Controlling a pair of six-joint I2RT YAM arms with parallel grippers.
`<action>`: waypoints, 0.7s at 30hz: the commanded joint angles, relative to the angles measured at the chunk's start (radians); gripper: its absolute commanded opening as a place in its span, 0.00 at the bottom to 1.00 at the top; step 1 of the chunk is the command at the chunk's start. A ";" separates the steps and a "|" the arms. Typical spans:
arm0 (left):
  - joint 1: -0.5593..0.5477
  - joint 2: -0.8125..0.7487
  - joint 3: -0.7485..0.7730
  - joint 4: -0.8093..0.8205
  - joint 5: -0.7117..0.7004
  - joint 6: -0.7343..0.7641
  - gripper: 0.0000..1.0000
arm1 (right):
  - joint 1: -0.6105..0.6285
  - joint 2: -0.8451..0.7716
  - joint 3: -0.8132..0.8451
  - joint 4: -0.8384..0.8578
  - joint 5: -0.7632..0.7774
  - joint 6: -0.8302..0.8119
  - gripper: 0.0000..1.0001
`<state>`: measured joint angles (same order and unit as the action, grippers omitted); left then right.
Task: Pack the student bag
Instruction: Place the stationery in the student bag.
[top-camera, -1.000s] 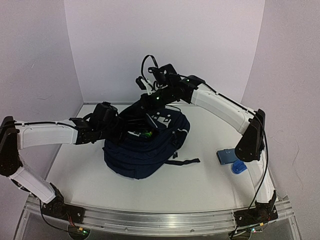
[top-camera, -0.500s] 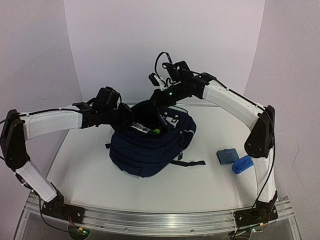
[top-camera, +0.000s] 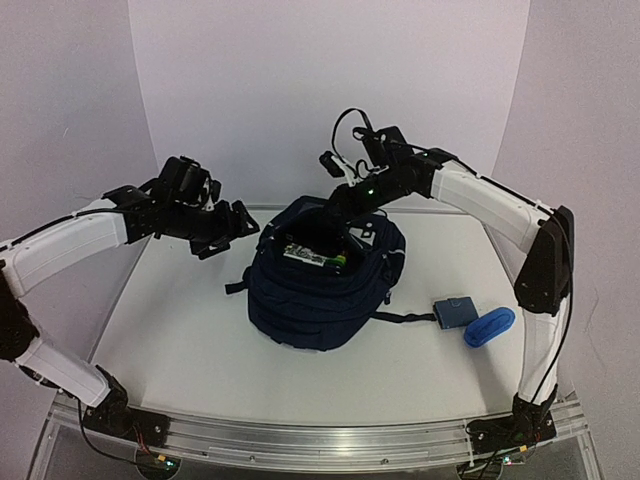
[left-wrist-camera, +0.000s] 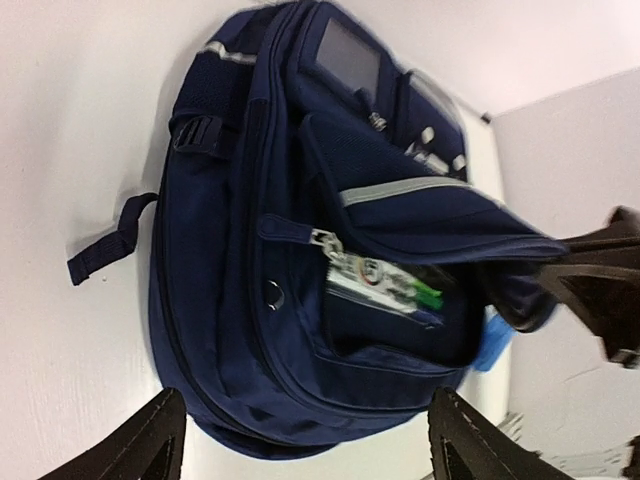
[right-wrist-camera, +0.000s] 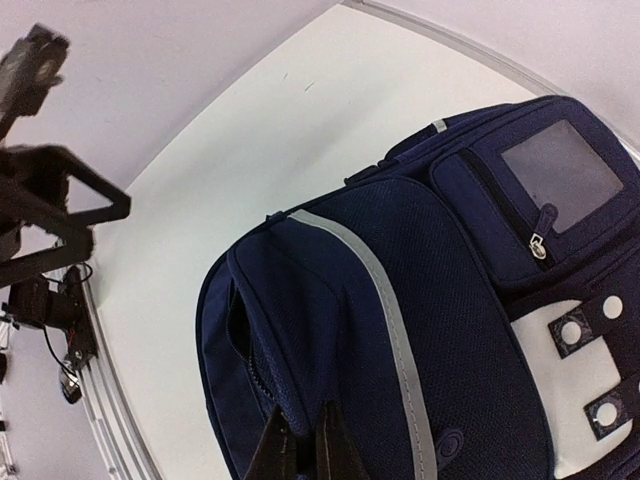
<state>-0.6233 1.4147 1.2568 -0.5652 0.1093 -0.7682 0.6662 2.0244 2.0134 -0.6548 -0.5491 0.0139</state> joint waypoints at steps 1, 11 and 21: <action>0.030 0.148 0.110 -0.080 0.101 0.272 0.79 | -0.003 -0.166 -0.016 0.139 -0.106 -0.097 0.00; 0.117 0.302 0.247 -0.129 0.353 0.834 0.70 | -0.005 -0.185 -0.102 0.114 -0.115 -0.157 0.00; 0.120 0.388 0.288 -0.221 0.487 1.014 0.58 | -0.005 -0.171 -0.135 0.080 -0.122 -0.200 0.00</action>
<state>-0.5011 1.7935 1.5177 -0.7776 0.4997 0.1566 0.6617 1.9499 1.8693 -0.6445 -0.6019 -0.1612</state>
